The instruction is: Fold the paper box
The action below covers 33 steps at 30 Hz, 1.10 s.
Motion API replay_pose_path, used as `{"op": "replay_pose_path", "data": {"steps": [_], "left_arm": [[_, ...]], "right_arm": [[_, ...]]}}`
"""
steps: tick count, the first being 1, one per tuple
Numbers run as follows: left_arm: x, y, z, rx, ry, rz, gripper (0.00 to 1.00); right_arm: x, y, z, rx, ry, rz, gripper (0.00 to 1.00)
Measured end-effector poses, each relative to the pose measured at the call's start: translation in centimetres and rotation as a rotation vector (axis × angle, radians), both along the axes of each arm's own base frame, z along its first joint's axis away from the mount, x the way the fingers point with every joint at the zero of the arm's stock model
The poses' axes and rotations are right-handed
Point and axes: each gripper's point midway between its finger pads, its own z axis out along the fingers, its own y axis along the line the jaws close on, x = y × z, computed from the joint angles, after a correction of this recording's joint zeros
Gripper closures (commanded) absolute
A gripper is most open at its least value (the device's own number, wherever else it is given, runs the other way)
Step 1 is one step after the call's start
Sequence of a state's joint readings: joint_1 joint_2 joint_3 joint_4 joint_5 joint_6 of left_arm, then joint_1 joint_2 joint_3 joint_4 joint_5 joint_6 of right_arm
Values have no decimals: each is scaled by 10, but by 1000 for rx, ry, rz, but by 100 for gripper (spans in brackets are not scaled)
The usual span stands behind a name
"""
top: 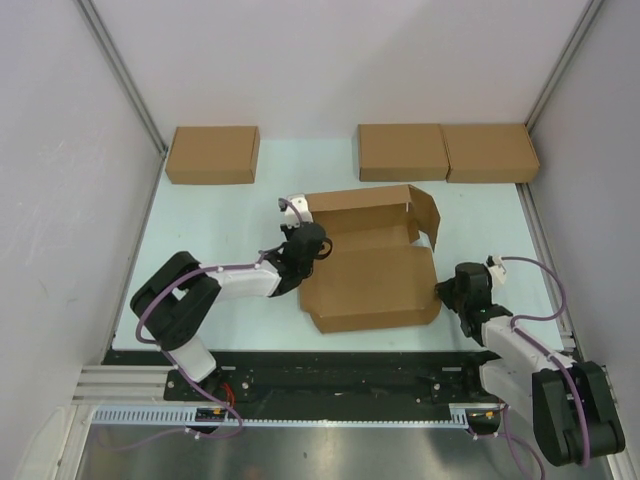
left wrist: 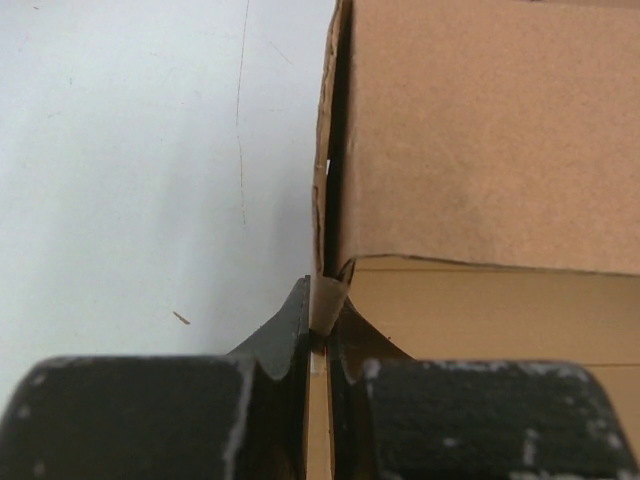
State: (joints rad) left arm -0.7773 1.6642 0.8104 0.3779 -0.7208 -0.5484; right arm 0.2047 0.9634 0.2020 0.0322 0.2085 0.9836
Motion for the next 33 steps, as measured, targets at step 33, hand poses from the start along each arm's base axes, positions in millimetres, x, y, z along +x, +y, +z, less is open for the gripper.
{"op": "replay_pose_path", "data": {"steps": [33], "left_arm": [[-12, 15, -4, -73, -47, 5, 100]], "right_arm": [[64, -27, 134, -106, -297, 62, 68]]}}
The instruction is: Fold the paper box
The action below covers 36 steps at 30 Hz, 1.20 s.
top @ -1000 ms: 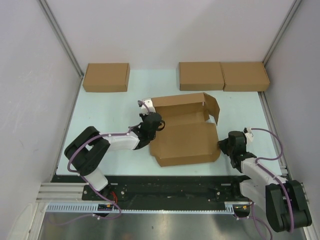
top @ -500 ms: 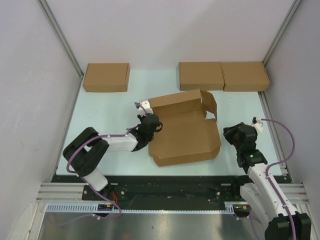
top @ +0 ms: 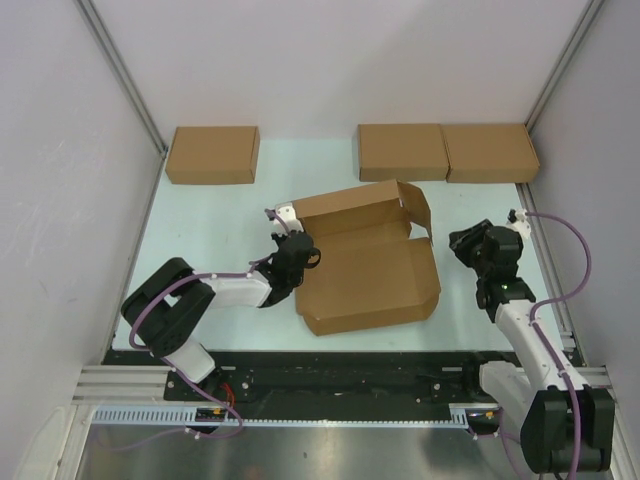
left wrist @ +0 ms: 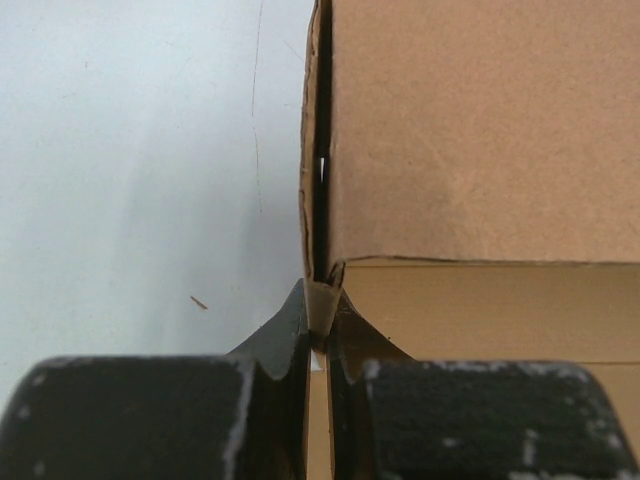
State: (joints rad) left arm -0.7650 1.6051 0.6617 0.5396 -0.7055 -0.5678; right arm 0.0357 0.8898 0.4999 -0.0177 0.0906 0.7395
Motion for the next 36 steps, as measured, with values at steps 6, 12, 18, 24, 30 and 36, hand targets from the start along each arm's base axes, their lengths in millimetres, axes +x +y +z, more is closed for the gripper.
{"op": "replay_pose_path", "data": {"steps": [6, 12, 18, 24, 30, 36], "left_arm": [[0, 0, 0, -1, 0, -2, 100], [0, 0, 0, 2, 0, -3, 100], [0, -1, 0, 3, 1, -3, 100], [-1, -3, 0, 4, 2, -9, 100], [-2, -4, 1, 11, -2, -16, 100], [-8, -2, 0, 8, -13, -27, 100]], "right_arm": [[3, 20, -1, 69, -20, 78, 75], [-13, 35, 2, 116, -52, 141, 91], [-38, 52, -31, 143, -18, 202, 99], [-74, 63, -112, 172, 192, 219, 100], [-71, 61, -120, 172, 209, 195, 100], [-64, 57, -132, 208, 242, 143, 99]]}}
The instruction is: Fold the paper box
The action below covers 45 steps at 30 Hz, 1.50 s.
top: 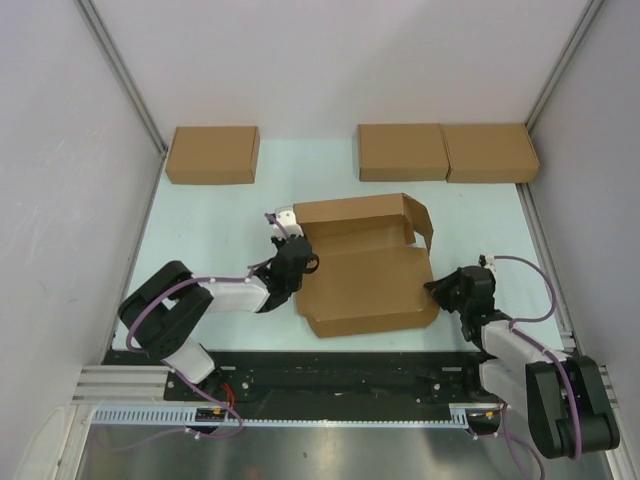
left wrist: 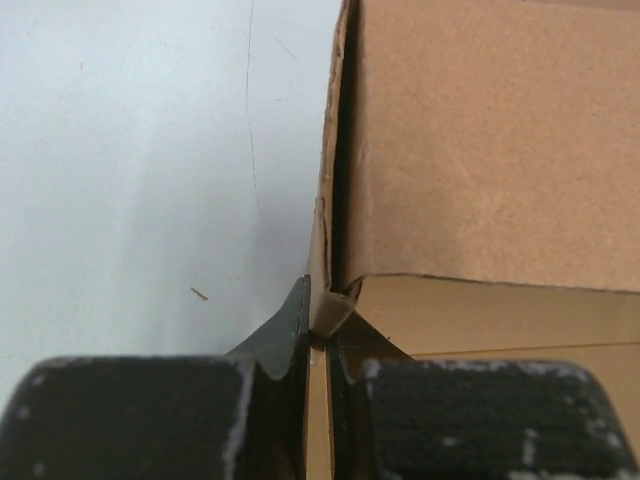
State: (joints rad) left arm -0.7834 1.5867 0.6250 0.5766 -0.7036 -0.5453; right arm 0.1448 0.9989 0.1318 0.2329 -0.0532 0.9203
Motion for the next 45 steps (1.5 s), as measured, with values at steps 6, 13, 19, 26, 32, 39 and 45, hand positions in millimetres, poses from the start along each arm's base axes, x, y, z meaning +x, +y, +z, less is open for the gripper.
{"op": "replay_pose_path", "data": {"steps": [6, 13, 19, 26, 32, 39, 45], "left_arm": [[-10, 8, -2, -19, -24, -5, 100], [-14, 13, -2, -34, -43, -5, 100], [-14, 13, -2, -20, -43, -8, 100], [-14, 14, -2, -19, -44, -5, 100], [-15, 13, -2, -18, -44, -9, 100], [-16, 11, -2, -12, -46, -15, 100], [-15, 10, -2, -7, -50, -17, 100]], "right_arm": [[8, -10, 12, 16, -45, -48, 83], [10, -15, 32, 7, -109, -63, 76], [10, -17, 46, -14, -120, -58, 74], [27, -23, 93, -64, -220, -61, 71], [52, -45, 121, -126, -274, -116, 70], [73, -44, 110, -106, -249, -102, 70], [78, -36, 122, -77, -300, -72, 69]]}}
